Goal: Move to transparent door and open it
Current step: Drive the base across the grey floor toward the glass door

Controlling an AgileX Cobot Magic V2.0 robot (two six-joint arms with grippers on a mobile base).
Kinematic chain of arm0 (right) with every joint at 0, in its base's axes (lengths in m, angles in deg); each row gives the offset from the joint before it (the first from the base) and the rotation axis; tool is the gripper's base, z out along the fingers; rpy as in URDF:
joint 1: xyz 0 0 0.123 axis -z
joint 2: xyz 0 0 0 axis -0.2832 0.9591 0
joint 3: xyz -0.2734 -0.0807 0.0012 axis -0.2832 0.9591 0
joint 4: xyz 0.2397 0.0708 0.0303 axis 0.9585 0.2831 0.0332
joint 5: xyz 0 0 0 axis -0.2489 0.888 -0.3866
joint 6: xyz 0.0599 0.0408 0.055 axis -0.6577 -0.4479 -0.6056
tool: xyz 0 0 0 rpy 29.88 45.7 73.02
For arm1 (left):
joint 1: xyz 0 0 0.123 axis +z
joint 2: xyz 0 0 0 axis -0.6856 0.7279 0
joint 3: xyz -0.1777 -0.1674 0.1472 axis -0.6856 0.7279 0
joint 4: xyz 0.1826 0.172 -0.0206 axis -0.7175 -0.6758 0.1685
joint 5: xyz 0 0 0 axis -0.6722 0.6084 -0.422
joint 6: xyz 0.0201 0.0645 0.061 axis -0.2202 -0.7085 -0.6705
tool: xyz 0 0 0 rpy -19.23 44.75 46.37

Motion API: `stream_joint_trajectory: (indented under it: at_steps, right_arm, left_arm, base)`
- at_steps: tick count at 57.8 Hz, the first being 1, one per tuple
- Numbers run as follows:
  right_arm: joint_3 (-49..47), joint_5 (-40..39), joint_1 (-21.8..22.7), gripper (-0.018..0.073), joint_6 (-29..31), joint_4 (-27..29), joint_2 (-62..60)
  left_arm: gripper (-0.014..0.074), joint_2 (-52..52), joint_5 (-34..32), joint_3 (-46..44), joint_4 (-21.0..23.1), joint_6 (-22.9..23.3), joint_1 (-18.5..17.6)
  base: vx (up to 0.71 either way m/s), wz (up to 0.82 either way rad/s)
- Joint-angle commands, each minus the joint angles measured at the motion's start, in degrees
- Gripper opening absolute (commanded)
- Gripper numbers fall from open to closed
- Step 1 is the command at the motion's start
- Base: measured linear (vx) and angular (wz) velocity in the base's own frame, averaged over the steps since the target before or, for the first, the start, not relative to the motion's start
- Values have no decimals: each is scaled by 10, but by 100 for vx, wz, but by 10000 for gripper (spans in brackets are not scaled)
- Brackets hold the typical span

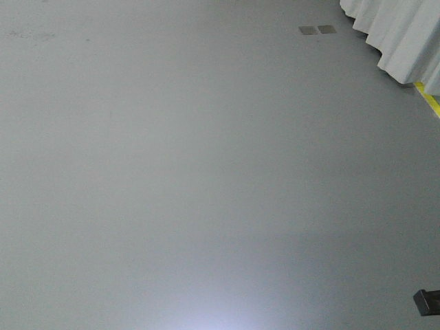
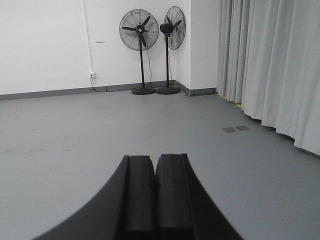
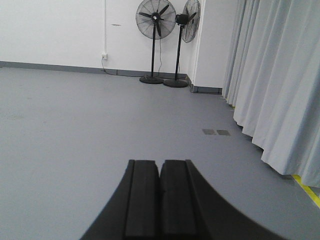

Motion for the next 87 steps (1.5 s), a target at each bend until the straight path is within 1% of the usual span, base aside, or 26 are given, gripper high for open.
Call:
stream_joint_trajectory:
  at_steps: [1, 56, 87]
  right_arm:
    - [7, -50, 1, -8, 3, -4, -8]
    - [7, -50, 1, -8, 3, -4, -8]
    - [7, -50, 1, -8, 3, -4, -8]
  left_arm:
    - [-6, -2, -48, 18, 3, 1, -3]
    - [-6, -2, -48, 18, 3, 1, -3]
    - [-6, -2, -48, 18, 3, 1, -3]
  base:
    - [0, 0]
    - [1, 1]
    - [16, 11]
